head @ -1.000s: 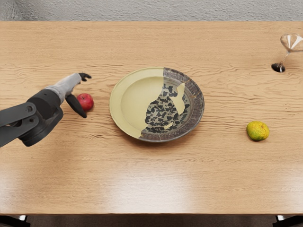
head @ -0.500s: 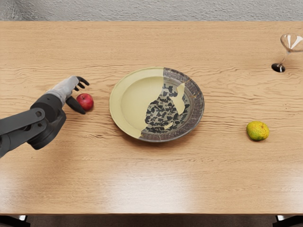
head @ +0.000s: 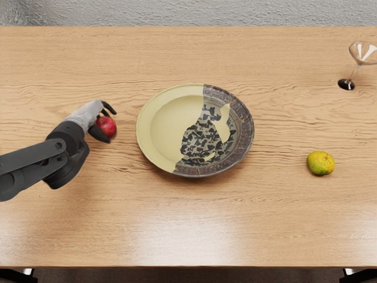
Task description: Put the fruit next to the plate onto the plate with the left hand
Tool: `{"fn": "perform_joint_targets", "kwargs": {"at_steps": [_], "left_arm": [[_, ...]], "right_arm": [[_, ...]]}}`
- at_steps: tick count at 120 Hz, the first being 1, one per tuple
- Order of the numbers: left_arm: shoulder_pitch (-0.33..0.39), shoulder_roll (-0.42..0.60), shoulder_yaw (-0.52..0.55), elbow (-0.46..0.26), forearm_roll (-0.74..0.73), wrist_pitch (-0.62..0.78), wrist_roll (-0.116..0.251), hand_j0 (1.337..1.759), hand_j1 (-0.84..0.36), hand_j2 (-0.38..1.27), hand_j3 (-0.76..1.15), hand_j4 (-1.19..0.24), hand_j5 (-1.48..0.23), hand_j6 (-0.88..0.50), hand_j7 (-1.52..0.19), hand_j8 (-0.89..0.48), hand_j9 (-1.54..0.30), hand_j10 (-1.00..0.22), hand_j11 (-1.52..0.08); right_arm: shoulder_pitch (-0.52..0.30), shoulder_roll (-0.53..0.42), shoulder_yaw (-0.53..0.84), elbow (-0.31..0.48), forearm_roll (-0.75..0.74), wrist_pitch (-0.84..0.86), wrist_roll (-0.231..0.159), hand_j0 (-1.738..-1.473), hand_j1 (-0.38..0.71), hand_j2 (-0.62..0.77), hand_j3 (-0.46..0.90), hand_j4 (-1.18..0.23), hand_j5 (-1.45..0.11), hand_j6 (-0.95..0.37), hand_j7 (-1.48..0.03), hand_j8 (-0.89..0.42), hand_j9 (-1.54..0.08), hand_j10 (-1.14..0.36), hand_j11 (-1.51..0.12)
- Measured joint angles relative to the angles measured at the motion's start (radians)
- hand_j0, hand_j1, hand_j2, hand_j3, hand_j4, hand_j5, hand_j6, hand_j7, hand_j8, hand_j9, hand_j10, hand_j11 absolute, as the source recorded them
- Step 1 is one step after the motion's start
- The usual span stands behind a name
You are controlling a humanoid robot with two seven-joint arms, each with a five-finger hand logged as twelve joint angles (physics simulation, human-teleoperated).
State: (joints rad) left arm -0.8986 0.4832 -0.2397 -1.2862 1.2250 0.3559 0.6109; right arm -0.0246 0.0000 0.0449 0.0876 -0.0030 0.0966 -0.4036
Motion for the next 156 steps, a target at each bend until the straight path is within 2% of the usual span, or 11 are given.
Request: {"fn": "perform_joint_targets", "kwargs": {"at_steps": [23,49,73,103,138,156], "left_arm": [[0.0,0.0,0.002,0.001,0.001,0.0,0.0,1.658,-0.23,0.14,0.0,-0.5,-0.65,-0.48,-0.65,-0.5,-0.65,-0.5,-0.65],[0.001,-0.002,0.002,0.001,0.0,-0.001,0.0,1.655,-0.25,0.2,0.0,-0.58,-0.73,-0.44,-0.75,-0.46,-0.75,-0.57,-0.75],[-0.002,-0.002,0.0,0.001,-0.008,-0.001,0.0,1.655,-0.26,0.3,0.0,-0.64,-0.81,-0.47,-0.83,-0.47,-0.83,-0.63,-0.83],[-0.011,0.0,-0.004,-0.008,-0.017,-0.003,0.001,1.653,-0.3,0.37,0.0,-0.58,-0.91,-0.4,-0.91,-0.42,-0.91,-0.68,-0.91],[-0.126,-0.002,-0.014,-0.064,-0.03,-0.004,0.0,1.652,-0.29,0.34,0.0,-0.57,-0.99,-0.38,-0.97,-0.4,-0.97,-0.68,-0.96],[-0.199,-0.054,-0.014,-0.07,-0.047,-0.005,0.001,1.651,-0.27,0.34,0.0,-0.57,-1.01,-0.39,-0.98,-0.4,-0.98,-0.69,-0.97]], "right_arm": [[0.0,0.0,0.0,0.0,0.0,0.0,0.0,-1.658,-0.35,0.0,0.0,0.0,0.0,0.0,0.0,0.0,0.0,0.0,0.0],[0.0,0.0,0.0,0.0,0.0,0.0,0.0,-1.658,-0.35,0.0,0.0,0.0,0.0,0.0,0.0,0.0,0.0,0.0,0.0],[0.0,0.0,0.0,0.0,0.0,0.0,0.0,-1.658,-0.35,0.0,0.0,0.0,0.0,0.0,0.0,0.0,0.0,0.0,0.0],[0.0,0.0,-0.001,0.0,0.0,0.0,0.0,-1.658,-0.35,0.0,0.0,0.0,0.0,0.0,0.0,0.0,0.0,0.0,0.0],[0.0,0.0,0.0,0.0,0.0,0.0,0.0,-1.658,-0.35,0.0,0.0,0.0,0.0,0.0,0.0,0.0,0.0,0.0,0.0],[0.001,0.0,-0.001,0.0,-0.001,0.0,0.0,-1.658,-0.35,0.0,0.0,0.0,0.0,0.0,0.0,0.0,0.0,0.0,0.0]]}}
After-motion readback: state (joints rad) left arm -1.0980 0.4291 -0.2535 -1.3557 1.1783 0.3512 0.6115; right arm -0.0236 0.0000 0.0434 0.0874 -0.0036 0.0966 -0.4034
